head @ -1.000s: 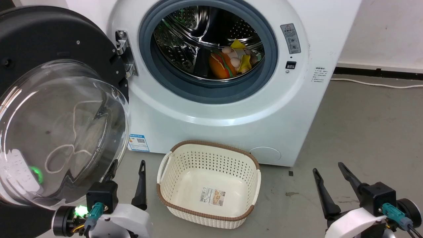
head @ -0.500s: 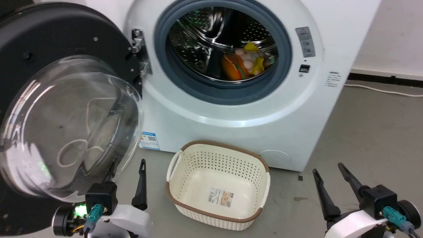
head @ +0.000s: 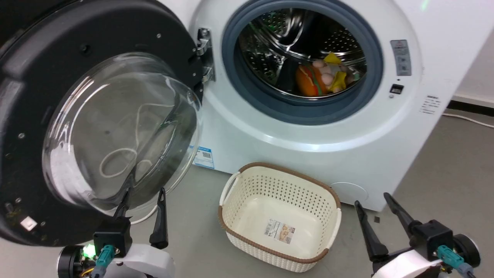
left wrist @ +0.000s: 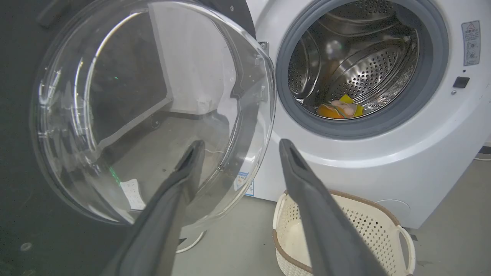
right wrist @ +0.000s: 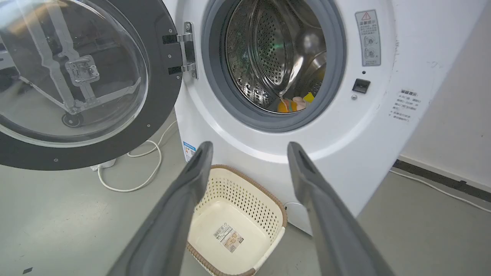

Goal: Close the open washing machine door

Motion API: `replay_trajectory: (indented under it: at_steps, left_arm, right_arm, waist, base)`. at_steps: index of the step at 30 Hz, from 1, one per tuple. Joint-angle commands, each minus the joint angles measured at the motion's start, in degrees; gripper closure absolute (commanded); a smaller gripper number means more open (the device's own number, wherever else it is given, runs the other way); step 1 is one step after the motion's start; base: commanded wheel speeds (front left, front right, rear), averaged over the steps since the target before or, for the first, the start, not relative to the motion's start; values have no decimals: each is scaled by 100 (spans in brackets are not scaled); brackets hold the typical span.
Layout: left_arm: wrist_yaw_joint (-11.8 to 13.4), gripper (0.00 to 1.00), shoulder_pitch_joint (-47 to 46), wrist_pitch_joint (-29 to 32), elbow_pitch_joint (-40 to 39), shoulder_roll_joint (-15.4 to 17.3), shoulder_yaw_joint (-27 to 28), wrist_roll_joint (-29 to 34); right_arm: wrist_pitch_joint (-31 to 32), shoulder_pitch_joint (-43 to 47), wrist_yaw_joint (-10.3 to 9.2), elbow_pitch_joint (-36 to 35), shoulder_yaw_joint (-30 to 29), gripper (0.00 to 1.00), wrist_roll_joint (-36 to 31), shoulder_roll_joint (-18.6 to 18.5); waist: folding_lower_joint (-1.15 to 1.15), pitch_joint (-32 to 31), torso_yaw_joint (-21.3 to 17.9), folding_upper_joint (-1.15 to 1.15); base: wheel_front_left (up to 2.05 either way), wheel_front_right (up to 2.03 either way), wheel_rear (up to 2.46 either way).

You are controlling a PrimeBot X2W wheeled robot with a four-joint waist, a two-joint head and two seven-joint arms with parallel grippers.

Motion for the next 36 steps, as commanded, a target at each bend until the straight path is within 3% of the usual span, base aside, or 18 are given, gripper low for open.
replay_trajectory:
  at_steps: [1, 2, 13, 36]
  left_arm:
    - [29, 0, 84, -66, -50, 1, 16, -32]
    - [107, 0, 162, -138, -157, 0, 53, -91]
    - [217, 0, 280, -269, -290, 0, 34, -162]
    - [218, 0, 375, -545, -286, 0, 90, -262]
  right_arm:
    - [-60, -32, 2, 33, 49, 0, 15, -13]
    - [-132, -142, 2, 147, 246, 0, 48, -81]
    - [-263, -308, 2, 299, 537, 0, 173, -184]
    - [-538, -201, 3, 371, 787, 0, 268, -238]
  waist:
    - [0, 25, 65, 0]
    - [0, 61, 233, 0]
    - [0, 91, 511, 0]
    - [0, 81, 1055, 0]
  base:
    - [0, 0, 0]
    - [0, 0, 0]
    - [-4, -4, -4]
    - [0, 0, 0]
